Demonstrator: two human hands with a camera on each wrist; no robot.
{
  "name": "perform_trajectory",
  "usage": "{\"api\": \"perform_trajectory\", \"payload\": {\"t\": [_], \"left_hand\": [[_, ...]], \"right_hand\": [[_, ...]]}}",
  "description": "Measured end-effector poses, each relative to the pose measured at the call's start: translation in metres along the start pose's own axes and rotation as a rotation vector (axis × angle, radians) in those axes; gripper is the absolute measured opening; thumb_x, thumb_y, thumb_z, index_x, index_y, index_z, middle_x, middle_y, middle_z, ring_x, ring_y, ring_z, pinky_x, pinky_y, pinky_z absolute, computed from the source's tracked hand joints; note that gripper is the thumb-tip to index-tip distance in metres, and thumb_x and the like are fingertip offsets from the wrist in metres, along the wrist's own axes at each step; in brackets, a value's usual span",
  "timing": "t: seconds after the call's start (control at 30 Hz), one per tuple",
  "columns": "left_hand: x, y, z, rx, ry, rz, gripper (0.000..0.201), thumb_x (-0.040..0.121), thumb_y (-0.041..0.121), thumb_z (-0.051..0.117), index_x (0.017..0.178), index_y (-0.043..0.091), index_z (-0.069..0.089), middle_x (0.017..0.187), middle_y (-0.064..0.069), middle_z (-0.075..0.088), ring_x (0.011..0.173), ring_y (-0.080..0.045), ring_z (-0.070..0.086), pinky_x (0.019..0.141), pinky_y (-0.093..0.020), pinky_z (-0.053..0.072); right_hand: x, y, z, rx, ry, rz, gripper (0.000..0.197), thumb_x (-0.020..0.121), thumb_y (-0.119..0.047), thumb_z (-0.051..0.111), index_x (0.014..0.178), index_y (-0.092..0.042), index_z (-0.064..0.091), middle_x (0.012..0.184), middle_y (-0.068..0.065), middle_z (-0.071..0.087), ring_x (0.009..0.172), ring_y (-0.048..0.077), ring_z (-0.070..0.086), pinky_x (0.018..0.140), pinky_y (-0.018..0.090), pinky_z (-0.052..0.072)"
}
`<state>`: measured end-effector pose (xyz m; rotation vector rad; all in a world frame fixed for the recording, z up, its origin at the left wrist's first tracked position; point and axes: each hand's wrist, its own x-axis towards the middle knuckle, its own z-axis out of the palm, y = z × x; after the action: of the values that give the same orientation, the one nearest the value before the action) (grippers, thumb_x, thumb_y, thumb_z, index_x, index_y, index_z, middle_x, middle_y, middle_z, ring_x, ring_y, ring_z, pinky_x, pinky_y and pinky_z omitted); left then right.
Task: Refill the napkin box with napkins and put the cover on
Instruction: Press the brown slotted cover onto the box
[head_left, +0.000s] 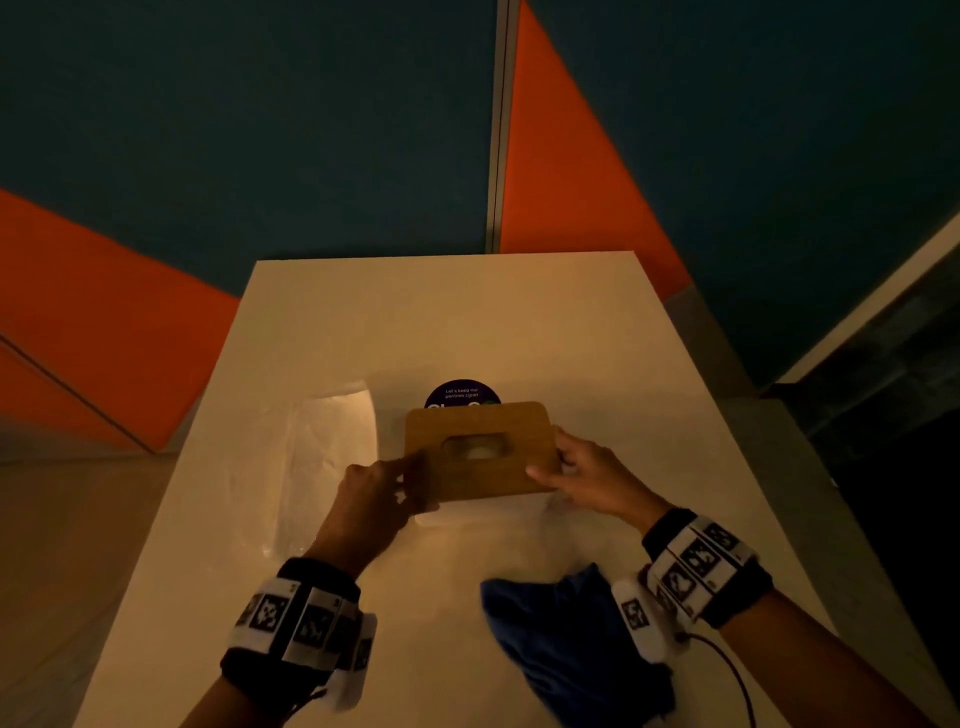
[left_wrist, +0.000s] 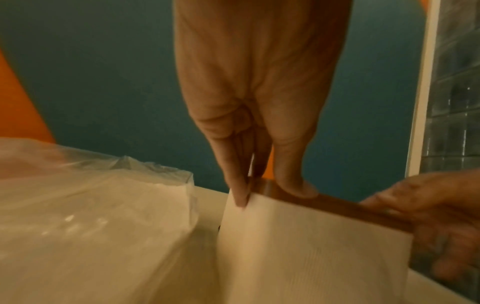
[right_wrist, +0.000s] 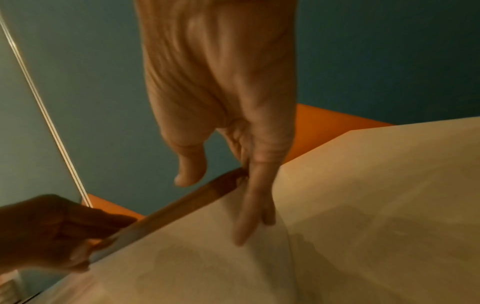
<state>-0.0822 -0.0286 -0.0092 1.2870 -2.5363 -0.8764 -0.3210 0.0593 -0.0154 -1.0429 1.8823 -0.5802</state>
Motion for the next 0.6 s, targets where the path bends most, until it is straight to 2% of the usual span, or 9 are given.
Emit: {"api": "perform_trajectory", "payload": {"t": [0.07,0.2,0.27,0.33,0.4,0.47,0.53,0.6], "left_hand": [[-0.005,-0.006,0.006,0.007,0.098,0.103,0.049,0.077,0.019,0.071,0.124,0.011,0.056,0.103,-0.008,0.073,0.088,-0.021,0.071,0.081,-0.024,0.053],[-0.009,-0.011,0.008,0.005,0.223,0.226,0.045,0.065,0.007,0.08,0.107,0.006,0.067,0.071,-0.002,0.076,0.059,-0.011,0.068,0.062,-0.008,0.045],[-0.009,-0.011,0.01,0.043,0.229,0.239,0.045,0.059,0.007,0.084,0.102,0.006,0.07,0.065,0.0,0.074,0.047,-0.009,0.064,0.057,-0.009,0.046],[-0.007,-0.011,0.014,0.049,0.229,0.217,0.043,0.059,0.007,0.084,0.1,0.006,0.07,0.067,-0.001,0.075,0.047,-0.009,0.064,0.054,-0.011,0.047],[-0.007,-0.01,0.016,-0.001,0.219,0.172,0.037,0.063,0.006,0.081,0.098,0.004,0.07,0.078,-0.008,0.076,0.055,-0.012,0.067,0.059,-0.014,0.051],[-0.007,-0.008,0.016,-0.007,0.206,0.158,0.028,0.065,0.006,0.079,0.092,0.004,0.072,0.091,-0.016,0.073,0.062,-0.017,0.069,0.061,-0.009,0.048],[-0.005,-0.006,0.013,0.004,0.169,0.133,0.024,0.069,0.01,0.077,0.093,0.005,0.072,0.1,-0.016,0.071,0.07,-0.018,0.07,0.057,-0.007,0.049],[0.0,-0.002,0.006,-0.008,0.114,0.078,0.033,0.072,0.019,0.076,0.102,0.007,0.067,0.108,-0.01,0.069,0.08,-0.014,0.066,0.071,-0.02,0.054]], "right_hand": [[-0.009,0.005,0.007,0.054,-0.006,-0.055,0.076,0.083,-0.029,0.069,0.145,-0.032,0.025,0.134,0.002,0.055,0.12,0.019,0.056,0.095,0.043,0.052],[-0.011,0.008,0.013,0.089,0.061,-0.102,0.084,0.083,-0.022,0.071,0.148,-0.023,0.019,0.134,0.006,0.056,0.116,0.018,0.059,0.095,0.039,0.053],[-0.009,0.01,0.016,0.083,0.089,-0.089,0.085,0.082,-0.023,0.071,0.149,-0.021,0.019,0.134,0.009,0.057,0.116,0.02,0.059,0.097,0.04,0.051],[-0.009,0.011,0.019,0.044,0.122,-0.087,0.086,0.082,-0.026,0.071,0.149,-0.019,0.018,0.133,0.009,0.058,0.116,0.02,0.059,0.098,0.035,0.05],[-0.008,0.012,0.021,-0.022,0.137,-0.079,0.087,0.083,-0.03,0.07,0.15,-0.018,0.016,0.132,0.008,0.058,0.117,0.019,0.058,0.098,0.027,0.046],[-0.005,0.013,0.022,-0.063,0.139,-0.064,0.086,0.083,-0.034,0.068,0.15,-0.018,0.016,0.131,0.006,0.059,0.117,0.019,0.058,0.098,0.024,0.044],[-0.001,0.015,0.023,-0.086,0.128,-0.05,0.089,0.081,-0.04,0.069,0.151,-0.022,0.016,0.133,0.006,0.057,0.119,0.021,0.056,0.104,0.031,0.044],[0.003,0.013,0.02,-0.16,0.127,-0.049,0.098,0.076,-0.046,0.071,0.151,-0.027,0.011,0.143,0.007,0.046,0.13,0.024,0.046,0.108,0.042,0.041]]}}
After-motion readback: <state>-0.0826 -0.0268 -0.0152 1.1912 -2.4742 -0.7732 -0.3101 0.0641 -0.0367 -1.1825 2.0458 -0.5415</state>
